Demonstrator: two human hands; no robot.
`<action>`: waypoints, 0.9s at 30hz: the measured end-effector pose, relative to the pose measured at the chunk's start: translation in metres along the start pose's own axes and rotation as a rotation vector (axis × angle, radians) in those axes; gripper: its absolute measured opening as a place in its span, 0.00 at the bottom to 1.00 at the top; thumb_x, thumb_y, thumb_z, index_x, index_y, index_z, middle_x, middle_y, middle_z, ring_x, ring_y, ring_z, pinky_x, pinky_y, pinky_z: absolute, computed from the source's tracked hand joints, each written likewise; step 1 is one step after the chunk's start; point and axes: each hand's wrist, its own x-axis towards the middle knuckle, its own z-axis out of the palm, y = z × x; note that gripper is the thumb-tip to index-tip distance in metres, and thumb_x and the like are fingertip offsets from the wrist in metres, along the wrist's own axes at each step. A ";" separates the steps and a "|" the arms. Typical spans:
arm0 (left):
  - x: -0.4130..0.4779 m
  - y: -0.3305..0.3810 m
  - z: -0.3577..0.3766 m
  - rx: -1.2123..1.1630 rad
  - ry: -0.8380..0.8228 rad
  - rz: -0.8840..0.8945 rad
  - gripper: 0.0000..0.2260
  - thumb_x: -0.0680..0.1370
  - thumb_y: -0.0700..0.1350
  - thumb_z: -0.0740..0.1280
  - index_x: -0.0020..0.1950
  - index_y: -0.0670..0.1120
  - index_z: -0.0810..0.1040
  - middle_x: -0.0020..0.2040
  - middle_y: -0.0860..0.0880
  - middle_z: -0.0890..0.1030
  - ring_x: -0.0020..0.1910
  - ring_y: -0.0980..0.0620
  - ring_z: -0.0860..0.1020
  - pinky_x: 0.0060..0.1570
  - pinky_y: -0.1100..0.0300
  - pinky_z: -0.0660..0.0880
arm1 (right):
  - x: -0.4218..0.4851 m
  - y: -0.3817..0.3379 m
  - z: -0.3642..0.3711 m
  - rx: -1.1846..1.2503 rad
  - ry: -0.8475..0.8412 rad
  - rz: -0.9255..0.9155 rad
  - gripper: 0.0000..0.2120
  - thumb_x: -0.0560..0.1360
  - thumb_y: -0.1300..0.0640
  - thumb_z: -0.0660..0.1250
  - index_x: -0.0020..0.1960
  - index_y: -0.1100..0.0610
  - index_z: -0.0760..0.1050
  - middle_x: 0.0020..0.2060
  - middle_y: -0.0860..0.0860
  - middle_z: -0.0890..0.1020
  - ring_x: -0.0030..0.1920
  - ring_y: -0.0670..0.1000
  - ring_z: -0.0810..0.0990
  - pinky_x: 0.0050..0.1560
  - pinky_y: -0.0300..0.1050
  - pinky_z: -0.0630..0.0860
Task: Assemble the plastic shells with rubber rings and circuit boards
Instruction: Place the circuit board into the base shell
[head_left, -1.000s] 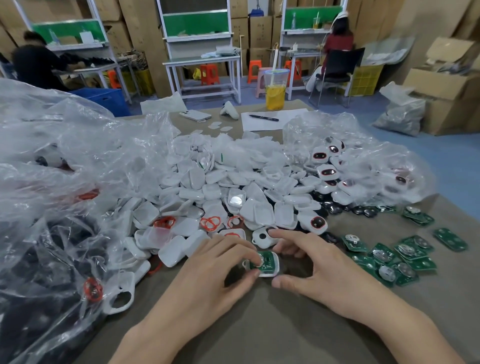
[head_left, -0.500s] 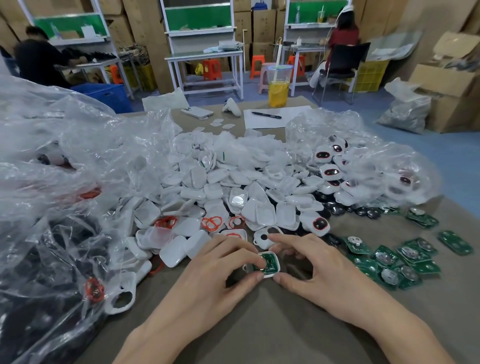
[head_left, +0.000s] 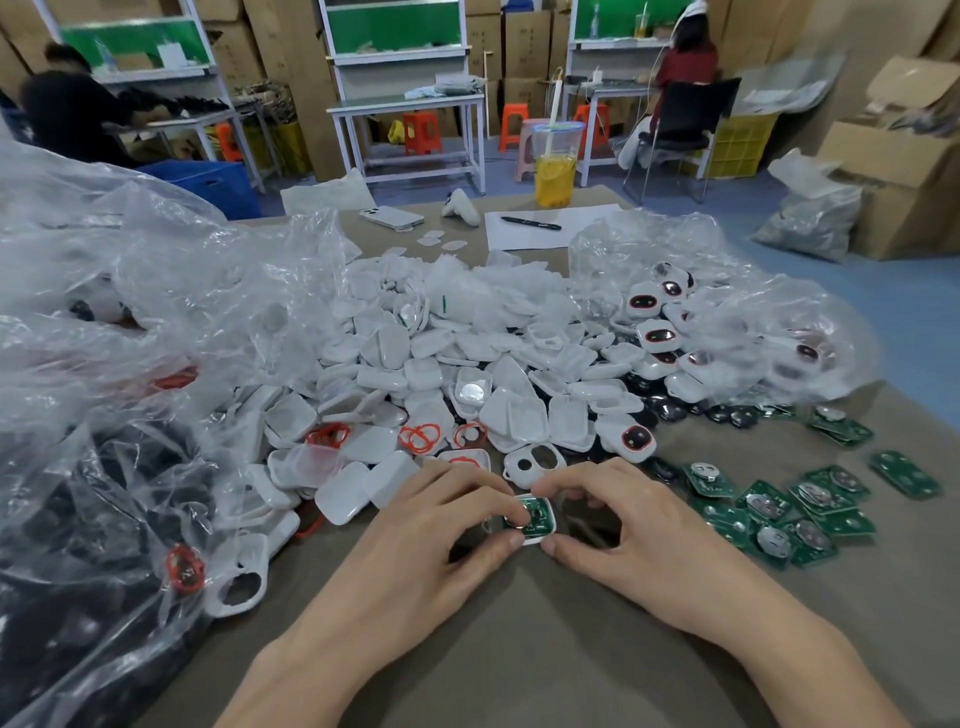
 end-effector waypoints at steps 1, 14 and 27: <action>0.000 0.000 0.000 0.001 -0.001 0.000 0.05 0.81 0.54 0.67 0.56 0.58 0.80 0.57 0.64 0.77 0.60 0.61 0.72 0.59 0.63 0.70 | 0.000 0.000 0.000 -0.010 -0.004 -0.014 0.15 0.72 0.48 0.75 0.55 0.34 0.76 0.55 0.28 0.74 0.61 0.37 0.72 0.56 0.26 0.65; -0.003 -0.001 -0.002 0.002 0.061 -0.115 0.09 0.84 0.52 0.61 0.61 0.56 0.78 0.58 0.64 0.76 0.62 0.62 0.72 0.60 0.65 0.69 | 0.001 0.002 0.001 -0.014 -0.002 -0.043 0.08 0.72 0.46 0.74 0.49 0.38 0.79 0.57 0.27 0.76 0.62 0.40 0.72 0.58 0.25 0.63; -0.004 0.003 -0.005 0.044 0.030 -0.047 0.15 0.79 0.37 0.66 0.53 0.57 0.82 0.55 0.62 0.77 0.57 0.60 0.73 0.51 0.72 0.66 | 0.000 0.001 0.001 -0.033 -0.019 -0.082 0.14 0.74 0.49 0.73 0.55 0.33 0.78 0.58 0.30 0.77 0.61 0.42 0.73 0.59 0.30 0.66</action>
